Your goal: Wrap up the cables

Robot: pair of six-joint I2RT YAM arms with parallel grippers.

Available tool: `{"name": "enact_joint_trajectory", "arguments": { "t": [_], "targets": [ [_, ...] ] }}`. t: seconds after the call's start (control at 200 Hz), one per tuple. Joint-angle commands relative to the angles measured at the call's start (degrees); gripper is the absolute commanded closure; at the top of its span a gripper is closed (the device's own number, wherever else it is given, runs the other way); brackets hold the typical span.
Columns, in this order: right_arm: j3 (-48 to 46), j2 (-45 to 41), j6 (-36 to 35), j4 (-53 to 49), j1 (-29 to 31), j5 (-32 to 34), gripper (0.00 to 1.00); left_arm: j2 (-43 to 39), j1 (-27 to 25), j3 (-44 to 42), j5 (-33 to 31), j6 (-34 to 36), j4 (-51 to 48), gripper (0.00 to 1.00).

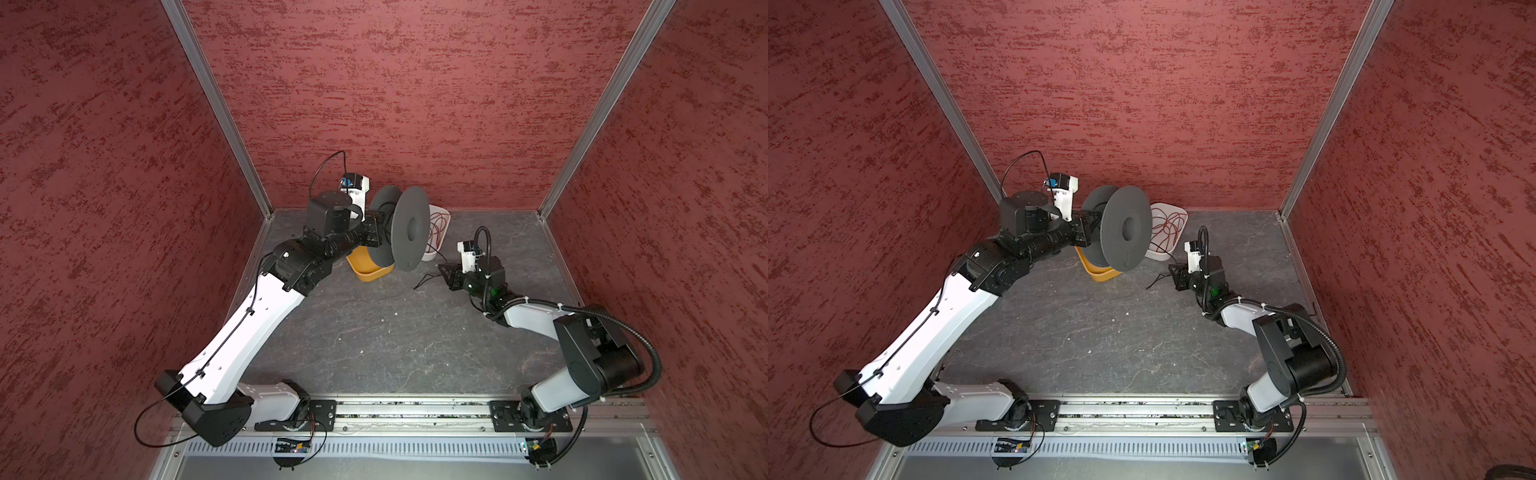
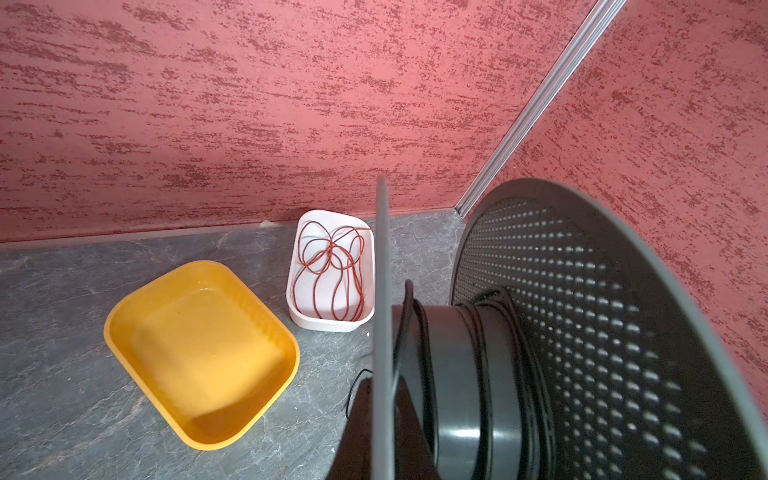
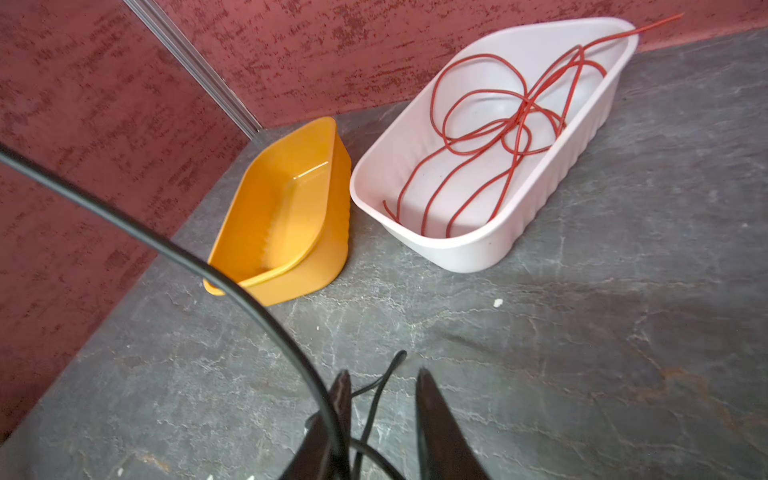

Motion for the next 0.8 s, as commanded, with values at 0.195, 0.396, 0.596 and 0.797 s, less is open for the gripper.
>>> {"name": "enact_joint_trajectory", "arguments": {
  "t": [0.195, 0.396, 0.596, 0.797],
  "targets": [
    [1.1, 0.3, -0.8, 0.7, 1.6, 0.7, 0.99, -1.9, 1.6, 1.1, 0.0, -2.5, 4.1, 1.00],
    [2.9, -2.2, -7.7, -8.9, 5.6, 8.3, 1.00, 0.0, 3.9, 1.9, -1.6, -4.7, 1.5, 1.00],
    [5.2, -2.6, -15.8, -16.1, 15.1, 21.4, 1.00, 3.5, 4.5, 2.7, -10.7, -5.4, 0.2, 1.00],
    [9.0, -3.3, -22.2, -23.5, 23.1, 25.1, 1.00, 7.7, 4.4, 2.9, -19.0, -4.6, 0.2, 1.00]
  ]
}}
